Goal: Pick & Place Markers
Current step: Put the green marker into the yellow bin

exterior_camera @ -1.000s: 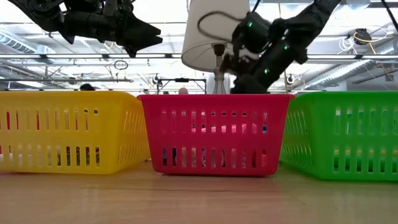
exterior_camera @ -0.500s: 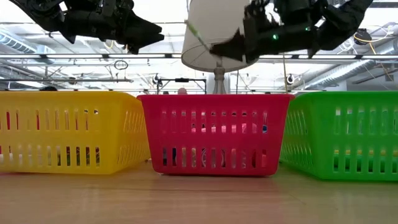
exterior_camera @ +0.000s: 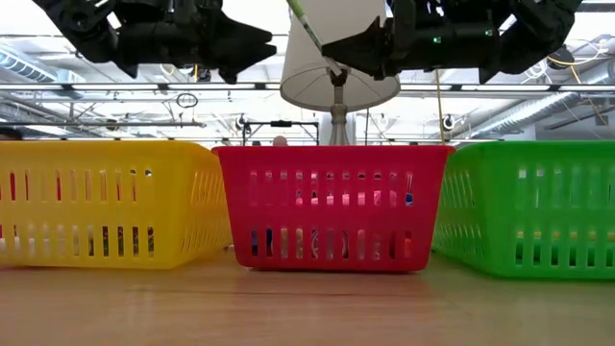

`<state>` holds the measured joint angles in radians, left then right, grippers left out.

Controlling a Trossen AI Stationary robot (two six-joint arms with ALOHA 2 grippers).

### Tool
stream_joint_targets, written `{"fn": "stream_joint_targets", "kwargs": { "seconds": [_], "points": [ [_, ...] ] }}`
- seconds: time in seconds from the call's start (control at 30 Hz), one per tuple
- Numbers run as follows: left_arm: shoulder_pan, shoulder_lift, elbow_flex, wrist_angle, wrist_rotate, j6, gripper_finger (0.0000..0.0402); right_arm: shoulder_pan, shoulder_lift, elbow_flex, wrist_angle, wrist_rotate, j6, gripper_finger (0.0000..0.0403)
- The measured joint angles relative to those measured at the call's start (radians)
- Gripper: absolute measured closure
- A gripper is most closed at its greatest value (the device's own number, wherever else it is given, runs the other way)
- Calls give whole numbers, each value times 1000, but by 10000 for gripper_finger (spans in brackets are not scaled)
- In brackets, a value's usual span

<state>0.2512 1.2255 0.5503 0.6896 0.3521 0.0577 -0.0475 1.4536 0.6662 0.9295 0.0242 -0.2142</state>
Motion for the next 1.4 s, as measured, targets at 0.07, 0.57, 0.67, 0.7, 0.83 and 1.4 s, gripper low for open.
{"fn": "stream_joint_targets", "kwargs": {
  "seconds": [0.07,0.57,0.67,0.7,0.83,1.4],
  "points": [
    [-20,35,0,44,-18,31,224,0,0,0,0,0,1,388],
    [-118,184,1,366,-196,149,224,20,0,0,0,0,6,388],
    [-128,199,13,364,-196,143,224,24,0,0,0,0,1,388],
    [-132,205,18,363,-196,139,224,25,0,0,0,0,-2,388],
    [-154,245,51,359,-192,139,224,29,0,1,0,0,-7,388],
    [-194,326,145,358,-145,140,224,30,4,1,-6,-2,-11,387]
  ]
}}
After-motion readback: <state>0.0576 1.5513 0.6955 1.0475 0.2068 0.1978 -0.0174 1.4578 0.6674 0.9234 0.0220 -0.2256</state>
